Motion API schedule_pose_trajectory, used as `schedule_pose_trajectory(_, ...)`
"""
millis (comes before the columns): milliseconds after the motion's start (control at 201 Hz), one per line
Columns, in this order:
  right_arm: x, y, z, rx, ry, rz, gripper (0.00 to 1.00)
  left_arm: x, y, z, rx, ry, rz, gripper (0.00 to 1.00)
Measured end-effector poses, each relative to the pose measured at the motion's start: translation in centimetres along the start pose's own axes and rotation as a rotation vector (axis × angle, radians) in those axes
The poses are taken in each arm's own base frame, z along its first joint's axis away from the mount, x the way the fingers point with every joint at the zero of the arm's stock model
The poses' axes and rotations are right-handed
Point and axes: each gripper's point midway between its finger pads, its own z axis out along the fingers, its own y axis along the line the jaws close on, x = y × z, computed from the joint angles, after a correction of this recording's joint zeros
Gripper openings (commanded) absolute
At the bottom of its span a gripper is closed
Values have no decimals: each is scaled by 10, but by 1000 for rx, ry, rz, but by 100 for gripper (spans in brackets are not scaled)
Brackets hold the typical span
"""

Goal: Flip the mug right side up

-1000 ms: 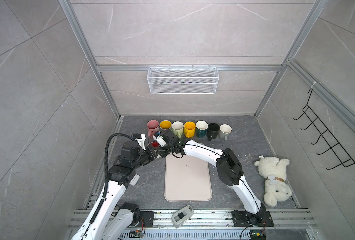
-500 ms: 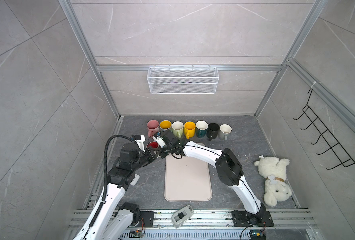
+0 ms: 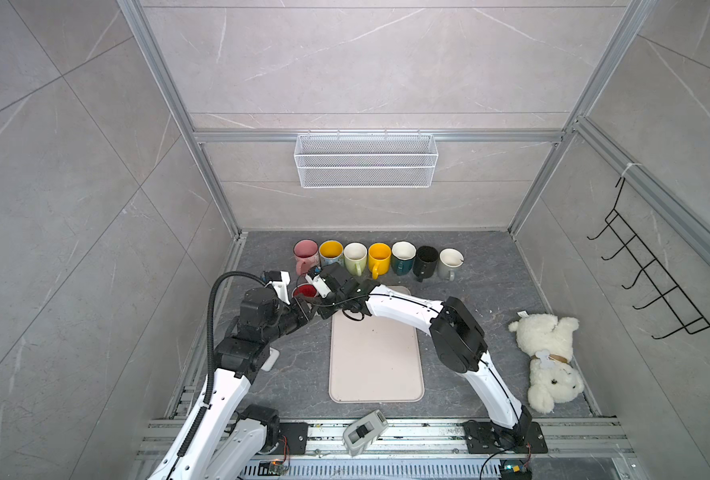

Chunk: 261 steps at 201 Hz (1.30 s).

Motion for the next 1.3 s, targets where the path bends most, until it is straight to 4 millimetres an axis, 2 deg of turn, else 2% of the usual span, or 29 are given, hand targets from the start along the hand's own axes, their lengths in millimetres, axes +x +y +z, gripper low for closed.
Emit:
schedule_pose_trajectory(269, 23, 5, 7, 0, 53, 15, 24, 1, 0, -3, 7, -6, -4, 1)
schedule_pose_trajectory(368, 28, 4, 8, 7, 66, 27, 30, 1, -2, -5, 13, -13, -2, 1)
schedule_pose_trajectory(448, 30, 3, 9, 11, 70, 32, 39, 0, -3, -6, 18, -17, -1, 2)
schedule_pose_trajectory(627, 37, 0, 2, 32, 81, 46, 55, -1, -8, -12, 32, -32, 9, 14)
schedule_pose_trajectory(732, 32, 2, -17, 45, 62, 42, 60, -1, -9, -17, 29, -41, 27, 33)
schedule_pose_trajectory(831, 14, 9, -51, 53, 0, 31, 65, -6, -16, -23, 27, -52, 63, 57)
schedule_pose_trajectory(926, -9, 16, -98, 71, -89, 15, 70, -16, -24, -31, 16, -87, 116, 72)
schedule_pose_trajectory(946, -14, 18, -111, 77, -114, 11, 75, -19, -25, -34, 8, -98, 130, 74)
schedule_pose_trajectory(971, -21, 18, -128, 96, -148, 7, 91, -23, -27, -37, -3, -114, 156, 77)
schedule_pose_trajectory(981, -22, 18, -132, 97, -156, 3, 97, -25, -28, -38, -7, -119, 160, 78)
schedule_pose_trajectory(991, -24, 18, -139, 105, -169, 4, 99, -27, -29, -40, -9, -126, 168, 78)
schedule_pose_trajectory(1095, -36, 12, -214, 198, -296, -8, 99, -48, -31, -56, -88, -218, 267, 81)
schedule_pose_trajectory(1150, -40, 4, -253, 268, -362, -4, 99, -59, -26, -62, -150, -274, 313, 82)
schedule_pose_trajectory(1250, -39, -18, -324, 433, -470, 22, 99, -73, -2, -70, -278, -377, 374, 83)
schedule_pose_trajectory(1299, -31, -34, -350, 519, -498, 43, 99, -76, 17, -71, -347, -427, 400, 84)
